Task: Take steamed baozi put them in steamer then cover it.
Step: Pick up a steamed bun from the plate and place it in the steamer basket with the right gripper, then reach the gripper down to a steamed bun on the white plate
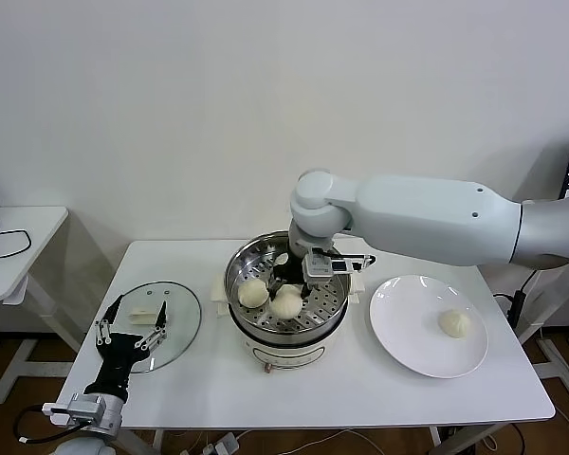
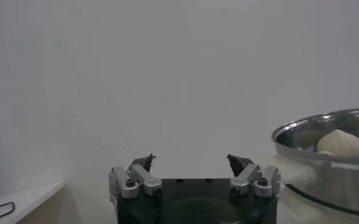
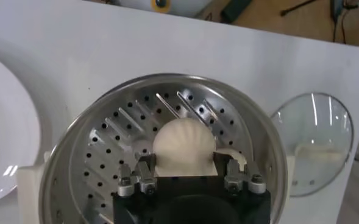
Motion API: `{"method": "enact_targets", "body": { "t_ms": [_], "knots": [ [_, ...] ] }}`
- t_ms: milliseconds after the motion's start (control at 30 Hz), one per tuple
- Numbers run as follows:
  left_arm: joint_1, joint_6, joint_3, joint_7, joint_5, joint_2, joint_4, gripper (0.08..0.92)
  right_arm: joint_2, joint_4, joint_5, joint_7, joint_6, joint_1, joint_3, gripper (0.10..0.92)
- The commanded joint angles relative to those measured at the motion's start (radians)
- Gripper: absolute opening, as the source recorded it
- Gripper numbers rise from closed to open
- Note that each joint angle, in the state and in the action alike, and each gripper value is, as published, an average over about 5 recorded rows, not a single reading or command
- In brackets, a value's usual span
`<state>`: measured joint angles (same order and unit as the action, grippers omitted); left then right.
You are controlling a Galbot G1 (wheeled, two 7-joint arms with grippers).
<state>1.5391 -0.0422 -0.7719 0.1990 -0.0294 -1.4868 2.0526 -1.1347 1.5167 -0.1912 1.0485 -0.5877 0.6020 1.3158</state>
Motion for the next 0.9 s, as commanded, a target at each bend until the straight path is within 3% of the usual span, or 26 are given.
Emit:
{"method": "enact_targets", "body": {
  "t_ms": [33,367,567,900],
  "knots": [
    [0.000,-0.001,-0.004,0.002,0.001,0.000,-0.003,0.823,-0.016,0.002,-0.009,-0.010,-0.018,-0.021,0.021,0.662],
    [-0.001,-0.001,-0.003,0.001,0.001,-0.002,-0.001,0.823,-0.028,-0.026,-0.034,-0.002,-0.008,-0.074,0.012,0.677],
    [-0.001,0.000,-0.005,0.002,0.001,-0.002,-0.004,0.823,-0.009,-0.029,-0.025,-0.002,0.003,-0.068,-0.016,0.791],
    [0.004,0.002,0.007,-0.002,0.000,-0.006,0.017,0.823,0.209,-0.033,0.160,0.065,0.094,0.099,-0.052,0.823]
  ]
}}
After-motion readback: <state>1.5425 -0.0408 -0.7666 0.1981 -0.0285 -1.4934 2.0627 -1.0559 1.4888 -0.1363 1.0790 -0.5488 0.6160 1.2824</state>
